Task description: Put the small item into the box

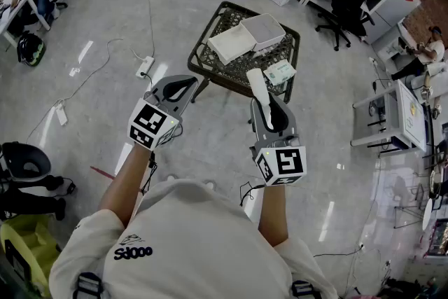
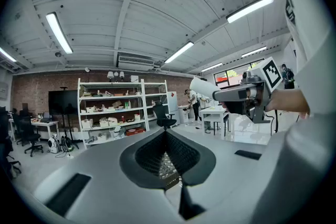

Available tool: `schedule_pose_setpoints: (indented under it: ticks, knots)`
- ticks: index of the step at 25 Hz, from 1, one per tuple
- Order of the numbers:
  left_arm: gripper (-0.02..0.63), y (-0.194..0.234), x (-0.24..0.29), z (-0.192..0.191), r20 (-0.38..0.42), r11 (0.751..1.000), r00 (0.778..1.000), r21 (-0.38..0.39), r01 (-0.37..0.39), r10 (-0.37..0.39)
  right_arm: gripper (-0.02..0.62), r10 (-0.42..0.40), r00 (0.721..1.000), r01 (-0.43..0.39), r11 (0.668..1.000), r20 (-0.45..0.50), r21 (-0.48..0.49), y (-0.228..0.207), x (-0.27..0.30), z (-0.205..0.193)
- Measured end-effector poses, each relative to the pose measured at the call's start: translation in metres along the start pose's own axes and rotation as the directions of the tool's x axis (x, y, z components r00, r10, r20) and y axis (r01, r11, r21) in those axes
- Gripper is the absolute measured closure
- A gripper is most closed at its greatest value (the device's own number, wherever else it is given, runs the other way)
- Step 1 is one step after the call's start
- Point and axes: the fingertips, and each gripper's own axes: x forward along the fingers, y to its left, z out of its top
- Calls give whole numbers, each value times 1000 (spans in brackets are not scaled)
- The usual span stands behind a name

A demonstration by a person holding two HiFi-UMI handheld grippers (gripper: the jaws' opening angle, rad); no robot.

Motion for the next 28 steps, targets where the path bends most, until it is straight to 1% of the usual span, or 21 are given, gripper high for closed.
schedule_pose_setpoints:
  ticks: [5, 11, 18, 22, 28]
  knots:
    - [600, -2, 4, -1, -7, 1000, 1000, -1, -2, 2, 459, 4, 1000, -4, 1000, -7, 2, -4, -2, -4]
    - [600, -11, 12, 0, -22, 1000, 1000, -3, -2, 1, 459, -1, 1000, 1, 999, -2, 50, -19, -7, -6]
    - [600, -28, 20, -2, -32, 1000, 999, -1, -14, 14, 459, 6, 1000, -5, 998, -16, 62, -36, -19, -16]
    - [600, -31, 26, -1, -39, 999, 998, 2, -40, 40, 459, 15, 1000, -15, 998, -11, 58, -49, -24, -17]
    - [600, -25, 25, 5, -37, 994, 994, 7, -106, 106, 459, 36, 999, -35, 998, -29, 53, -63, -29, -23]
